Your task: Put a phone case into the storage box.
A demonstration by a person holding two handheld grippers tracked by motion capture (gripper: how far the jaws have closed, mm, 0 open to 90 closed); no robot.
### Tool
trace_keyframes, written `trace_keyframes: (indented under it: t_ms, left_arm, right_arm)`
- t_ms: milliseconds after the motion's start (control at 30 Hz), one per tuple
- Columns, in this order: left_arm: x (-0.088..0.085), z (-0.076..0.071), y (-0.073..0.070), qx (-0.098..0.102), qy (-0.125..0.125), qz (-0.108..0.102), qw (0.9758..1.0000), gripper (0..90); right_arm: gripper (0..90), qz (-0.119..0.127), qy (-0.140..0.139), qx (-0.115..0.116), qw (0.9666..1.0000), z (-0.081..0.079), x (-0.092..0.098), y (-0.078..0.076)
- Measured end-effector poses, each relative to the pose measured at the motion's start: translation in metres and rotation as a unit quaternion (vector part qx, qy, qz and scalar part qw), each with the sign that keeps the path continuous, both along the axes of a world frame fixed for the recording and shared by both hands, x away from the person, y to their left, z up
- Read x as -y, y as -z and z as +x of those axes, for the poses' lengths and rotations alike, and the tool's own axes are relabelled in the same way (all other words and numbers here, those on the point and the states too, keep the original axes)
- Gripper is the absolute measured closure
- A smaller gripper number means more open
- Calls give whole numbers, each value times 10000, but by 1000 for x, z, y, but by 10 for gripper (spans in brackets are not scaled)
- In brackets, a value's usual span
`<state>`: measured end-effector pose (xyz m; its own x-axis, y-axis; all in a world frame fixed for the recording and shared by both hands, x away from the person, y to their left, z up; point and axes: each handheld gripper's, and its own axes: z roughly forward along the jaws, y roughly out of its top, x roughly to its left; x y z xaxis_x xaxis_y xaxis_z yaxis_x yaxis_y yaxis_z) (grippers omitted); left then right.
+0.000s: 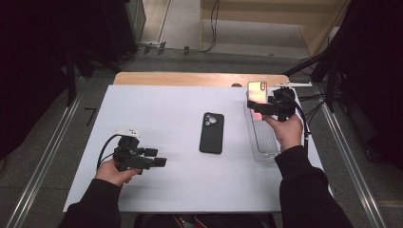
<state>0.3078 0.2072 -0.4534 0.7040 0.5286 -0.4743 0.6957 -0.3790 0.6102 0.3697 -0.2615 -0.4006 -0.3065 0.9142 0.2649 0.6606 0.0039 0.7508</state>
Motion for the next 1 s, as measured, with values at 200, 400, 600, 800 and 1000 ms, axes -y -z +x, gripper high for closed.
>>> trace_keyframes:
  t_ms: [200, 400, 600, 800, 1000]
  left_arm:
    - [1, 0, 0, 5, -7, 14, 10000, 279]
    - [1, 0, -1, 18, -2, -3, 10000, 279]
    - [1, 0, -1, 27, 1, -4, 10000, 279]
    - [1, 0, -3, 63, 20, 2, 10000, 279]
    - [1, 0, -3, 70, 22, -2, 10000, 279]
  right_arm:
    - [42, -1, -321, -3, 9995, -19, -5, 1]
    - [45, 68, -555, 61, 9984, -33, -11, 1]
    - [45, 75, -761, 71, 9970, -46, -18, 2]
    - [46, 89, -895, 110, 9959, -58, -24, 5]
    - [46, 86, -1041, 57, 9945, -70, -27, 11]
